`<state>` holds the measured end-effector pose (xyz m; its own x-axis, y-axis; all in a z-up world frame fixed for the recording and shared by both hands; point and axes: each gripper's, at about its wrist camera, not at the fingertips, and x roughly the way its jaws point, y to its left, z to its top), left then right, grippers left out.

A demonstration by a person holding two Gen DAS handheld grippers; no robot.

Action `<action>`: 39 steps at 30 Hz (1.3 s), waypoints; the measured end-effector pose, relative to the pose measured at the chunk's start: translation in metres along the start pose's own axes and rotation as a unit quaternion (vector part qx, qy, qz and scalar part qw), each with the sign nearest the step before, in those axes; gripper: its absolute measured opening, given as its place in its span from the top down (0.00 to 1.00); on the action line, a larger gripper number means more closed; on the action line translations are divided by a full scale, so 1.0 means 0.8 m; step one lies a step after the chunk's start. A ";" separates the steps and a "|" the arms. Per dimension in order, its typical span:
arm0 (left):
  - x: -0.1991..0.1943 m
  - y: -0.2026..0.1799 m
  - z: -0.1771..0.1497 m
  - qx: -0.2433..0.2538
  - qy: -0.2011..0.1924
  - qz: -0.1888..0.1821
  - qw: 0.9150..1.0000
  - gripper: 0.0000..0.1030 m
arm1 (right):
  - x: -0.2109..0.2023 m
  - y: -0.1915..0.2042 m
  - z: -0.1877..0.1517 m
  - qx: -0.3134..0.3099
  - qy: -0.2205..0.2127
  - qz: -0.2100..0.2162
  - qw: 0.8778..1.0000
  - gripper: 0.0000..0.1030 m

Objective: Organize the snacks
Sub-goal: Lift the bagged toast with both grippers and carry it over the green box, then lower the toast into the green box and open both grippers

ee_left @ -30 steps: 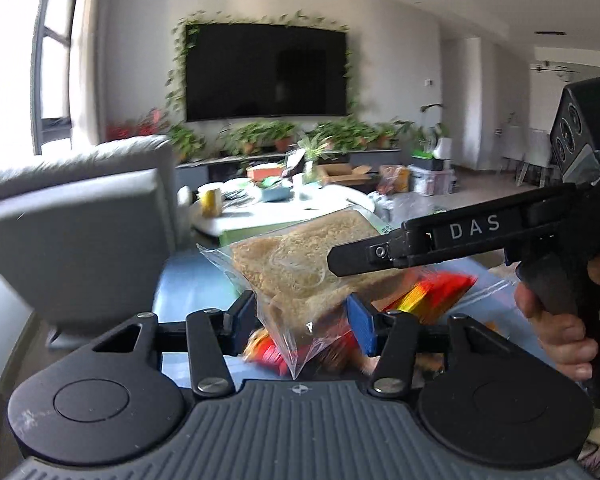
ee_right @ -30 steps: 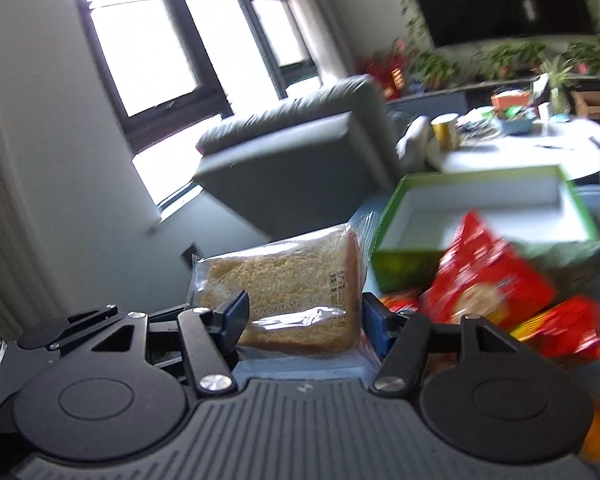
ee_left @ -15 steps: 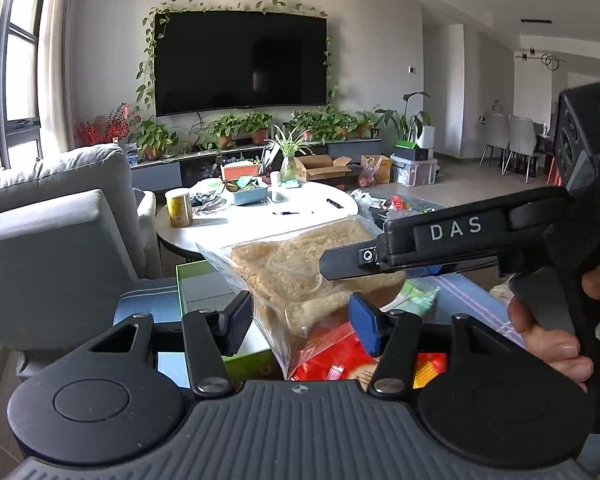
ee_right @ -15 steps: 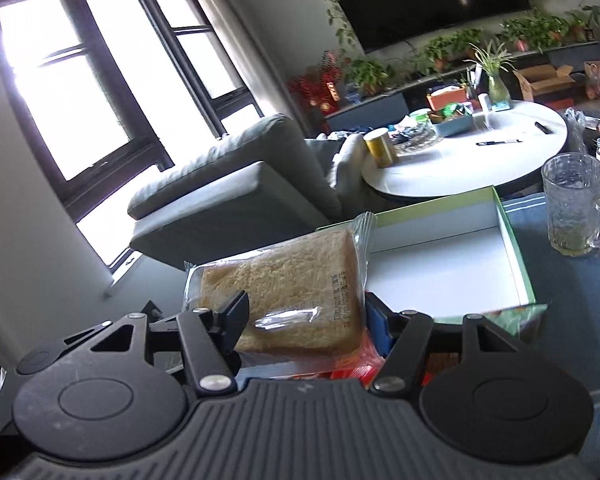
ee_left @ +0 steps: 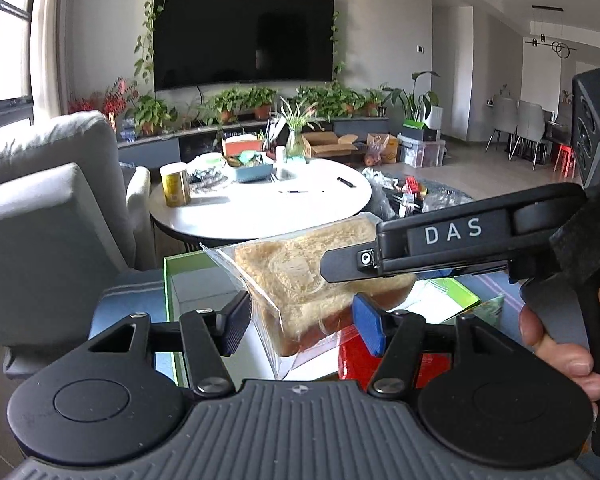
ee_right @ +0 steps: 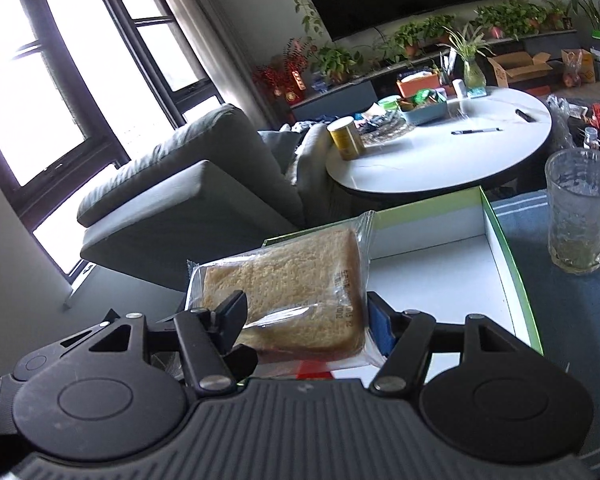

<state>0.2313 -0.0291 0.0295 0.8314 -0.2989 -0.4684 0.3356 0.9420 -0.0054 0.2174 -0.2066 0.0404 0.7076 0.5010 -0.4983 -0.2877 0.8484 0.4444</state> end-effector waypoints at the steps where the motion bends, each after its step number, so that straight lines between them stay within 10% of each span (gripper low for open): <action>1: 0.005 0.001 -0.002 -0.001 0.003 -0.001 1.000 0.48 | 0.005 -0.004 -0.001 0.004 0.003 -0.003 1.000 0.28; 20: 0.040 0.013 0.016 0.009 0.008 0.006 1.000 0.47 | 0.034 0.003 0.018 -0.002 0.015 -0.028 0.999 0.25; 39: 0.011 0.019 -0.037 0.004 0.055 0.027 0.998 0.43 | 0.060 0.014 -0.025 -0.012 0.133 -0.013 0.991 0.21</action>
<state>0.2306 -0.0128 -0.0010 0.7952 -0.2289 -0.5615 0.2955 0.9549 0.0292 0.2356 -0.1697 0.0065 0.5215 0.5030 -0.6892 -0.2882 0.8641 0.4125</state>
